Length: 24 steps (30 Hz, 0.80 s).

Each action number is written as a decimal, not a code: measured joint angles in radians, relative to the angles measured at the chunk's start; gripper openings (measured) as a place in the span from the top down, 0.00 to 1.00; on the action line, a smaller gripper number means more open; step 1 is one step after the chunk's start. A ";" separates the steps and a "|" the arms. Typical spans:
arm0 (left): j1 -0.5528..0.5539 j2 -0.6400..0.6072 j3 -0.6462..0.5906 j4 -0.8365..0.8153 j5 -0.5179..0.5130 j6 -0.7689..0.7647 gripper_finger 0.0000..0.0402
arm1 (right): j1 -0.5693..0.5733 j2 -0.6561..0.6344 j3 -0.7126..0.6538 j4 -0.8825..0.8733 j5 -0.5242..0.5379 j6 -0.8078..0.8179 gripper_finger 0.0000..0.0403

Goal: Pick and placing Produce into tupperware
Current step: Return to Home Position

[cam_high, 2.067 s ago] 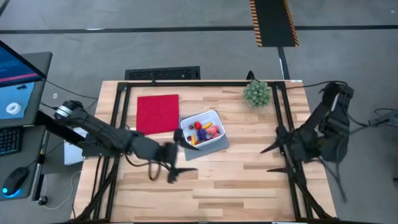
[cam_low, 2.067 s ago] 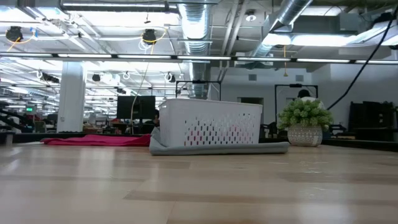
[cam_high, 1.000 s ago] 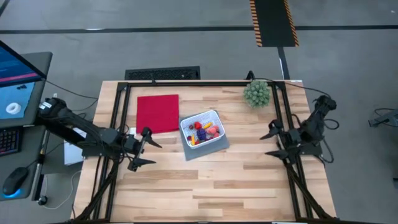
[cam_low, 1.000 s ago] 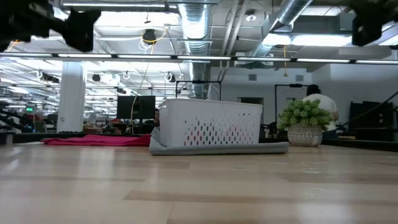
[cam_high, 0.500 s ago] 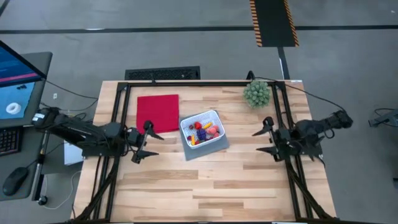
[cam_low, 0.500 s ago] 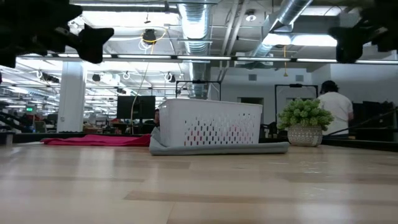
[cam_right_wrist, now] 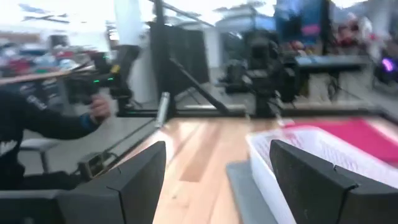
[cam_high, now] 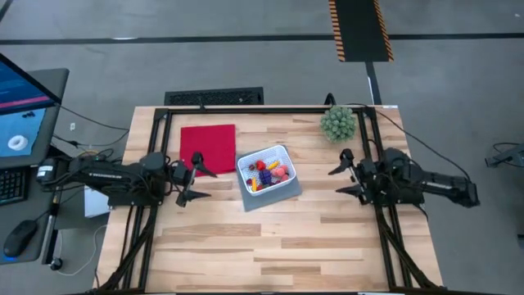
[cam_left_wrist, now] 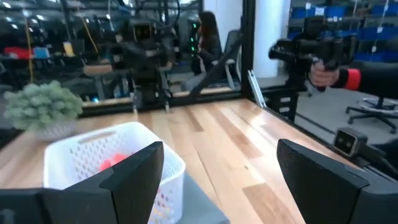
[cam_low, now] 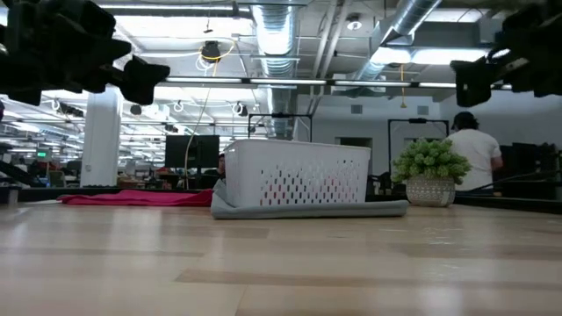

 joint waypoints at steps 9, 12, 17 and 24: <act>0.123 -0.046 -0.001 -0.046 0.122 0.022 0.24 | -0.111 0.022 0.000 -0.014 -0.005 0.067 0.23; 0.156 -0.116 -0.001 -0.032 0.269 0.010 0.24 | -0.120 0.022 0.000 -0.014 0.000 0.066 0.23; 0.185 -0.298 -0.001 -0.081 0.318 -0.079 0.24 | -0.120 0.022 0.000 -0.014 0.004 0.065 0.23; 0.193 -0.550 -0.002 -0.353 0.118 -0.150 0.24 | -0.119 0.022 0.000 -0.014 0.004 0.064 0.23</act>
